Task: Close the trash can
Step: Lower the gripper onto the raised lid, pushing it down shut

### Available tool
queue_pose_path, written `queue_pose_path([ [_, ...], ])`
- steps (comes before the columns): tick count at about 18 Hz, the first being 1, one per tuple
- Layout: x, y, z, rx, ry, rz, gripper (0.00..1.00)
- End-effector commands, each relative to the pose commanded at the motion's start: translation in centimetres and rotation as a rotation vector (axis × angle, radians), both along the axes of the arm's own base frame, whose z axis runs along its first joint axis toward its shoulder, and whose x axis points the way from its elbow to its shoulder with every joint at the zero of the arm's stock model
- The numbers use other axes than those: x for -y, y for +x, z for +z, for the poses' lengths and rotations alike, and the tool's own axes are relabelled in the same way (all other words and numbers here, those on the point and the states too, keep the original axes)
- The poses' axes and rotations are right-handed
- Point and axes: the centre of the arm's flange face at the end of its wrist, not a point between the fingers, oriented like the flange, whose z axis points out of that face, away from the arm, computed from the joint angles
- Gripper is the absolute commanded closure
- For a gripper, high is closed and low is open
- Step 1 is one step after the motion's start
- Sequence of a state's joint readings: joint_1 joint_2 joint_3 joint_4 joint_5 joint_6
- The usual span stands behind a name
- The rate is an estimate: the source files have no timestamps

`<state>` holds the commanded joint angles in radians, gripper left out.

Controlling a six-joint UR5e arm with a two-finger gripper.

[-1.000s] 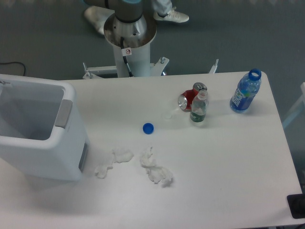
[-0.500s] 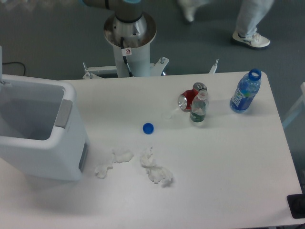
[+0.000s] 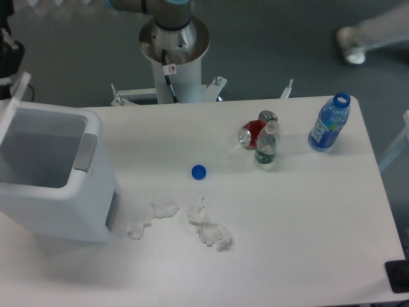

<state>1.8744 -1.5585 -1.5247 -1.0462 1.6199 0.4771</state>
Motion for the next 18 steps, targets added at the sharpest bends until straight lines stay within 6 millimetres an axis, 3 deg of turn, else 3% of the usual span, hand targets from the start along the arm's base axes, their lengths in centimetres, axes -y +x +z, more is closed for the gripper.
queue_pose_path([
  [4, 0.1, -2.0, -1.2, 0.006, -0.021, 0.031, 1.0],
  [10, 0.0, -2.9, -2.7, 0.015, -0.047, 0.045, 1.0],
  [14, -1.3, -3.5, -4.7, 0.03, -0.081, 0.05, 1.0],
  [18, -1.9, -3.7, -5.5, 0.036, -0.092, 0.053, 1.0],
])
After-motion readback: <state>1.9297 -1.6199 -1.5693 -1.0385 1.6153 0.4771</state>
